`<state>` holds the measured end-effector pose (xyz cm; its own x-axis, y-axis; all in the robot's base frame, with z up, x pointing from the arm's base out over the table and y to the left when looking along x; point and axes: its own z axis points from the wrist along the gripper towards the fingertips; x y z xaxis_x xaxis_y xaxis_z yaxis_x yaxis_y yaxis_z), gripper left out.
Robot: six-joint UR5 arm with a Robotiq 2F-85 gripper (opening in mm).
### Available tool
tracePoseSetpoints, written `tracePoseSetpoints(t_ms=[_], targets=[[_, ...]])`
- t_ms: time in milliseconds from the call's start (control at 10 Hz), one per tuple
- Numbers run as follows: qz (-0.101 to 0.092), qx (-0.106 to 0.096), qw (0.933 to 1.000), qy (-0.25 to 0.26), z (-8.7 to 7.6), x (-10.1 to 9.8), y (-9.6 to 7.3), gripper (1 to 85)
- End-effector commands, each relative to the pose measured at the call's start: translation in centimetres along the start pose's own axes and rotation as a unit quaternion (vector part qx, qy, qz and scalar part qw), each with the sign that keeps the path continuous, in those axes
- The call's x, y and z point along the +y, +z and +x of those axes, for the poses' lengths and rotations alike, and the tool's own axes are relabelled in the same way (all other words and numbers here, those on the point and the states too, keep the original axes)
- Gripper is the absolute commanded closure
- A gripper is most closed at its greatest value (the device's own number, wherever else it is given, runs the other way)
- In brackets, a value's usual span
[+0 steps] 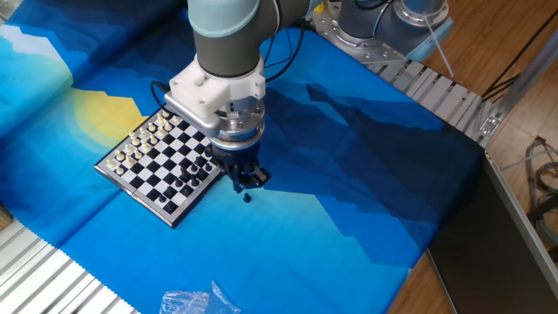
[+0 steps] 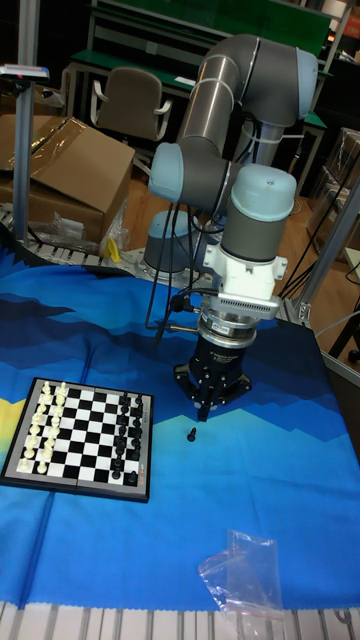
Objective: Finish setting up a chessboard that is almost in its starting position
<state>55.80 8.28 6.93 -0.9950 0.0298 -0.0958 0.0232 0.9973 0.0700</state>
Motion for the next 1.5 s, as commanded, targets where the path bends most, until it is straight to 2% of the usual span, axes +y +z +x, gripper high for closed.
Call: tracePoseSetpoints(t_ms=[0, 100, 500, 700, 1400], targets=[[-0.008, -0.002, 1.0000, -0.004, 0.0, 0.2, 0.2, 37.7], [-0.003, -0.002, 1.0000, -0.007, 0.1, -0.1, 0.4, 37.7], [-0.011, -0.009, 0.9999, -0.004, 0.3, 0.2, 1.7, 38.3], [0.002, -0.007, 0.9999, -0.010, 0.9, -0.5, 2.7, 43.0], [0.000, -0.008, 0.9999, -0.015, 1.7, 0.0, 4.9, 46.3]])
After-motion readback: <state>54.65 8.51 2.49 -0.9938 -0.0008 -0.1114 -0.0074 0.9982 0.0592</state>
